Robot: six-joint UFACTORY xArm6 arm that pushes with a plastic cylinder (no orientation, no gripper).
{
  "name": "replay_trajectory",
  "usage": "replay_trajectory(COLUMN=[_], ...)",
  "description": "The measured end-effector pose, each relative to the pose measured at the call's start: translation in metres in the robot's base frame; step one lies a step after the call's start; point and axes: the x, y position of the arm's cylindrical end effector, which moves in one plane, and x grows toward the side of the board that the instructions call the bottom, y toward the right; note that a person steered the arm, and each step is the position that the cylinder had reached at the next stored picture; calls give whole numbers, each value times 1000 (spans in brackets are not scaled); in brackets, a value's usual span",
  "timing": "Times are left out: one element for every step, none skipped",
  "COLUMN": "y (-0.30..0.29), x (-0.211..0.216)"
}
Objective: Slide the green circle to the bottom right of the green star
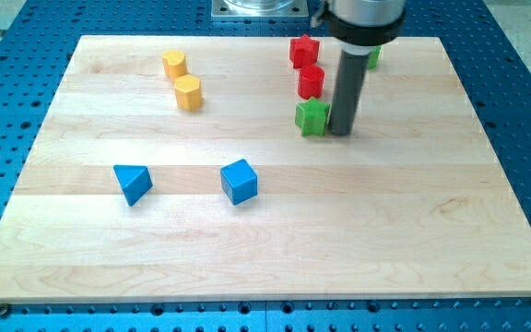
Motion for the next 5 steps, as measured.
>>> replay_trajectory(y=[60, 122, 129, 102, 60], x=[-42, -110, -171, -188, -167])
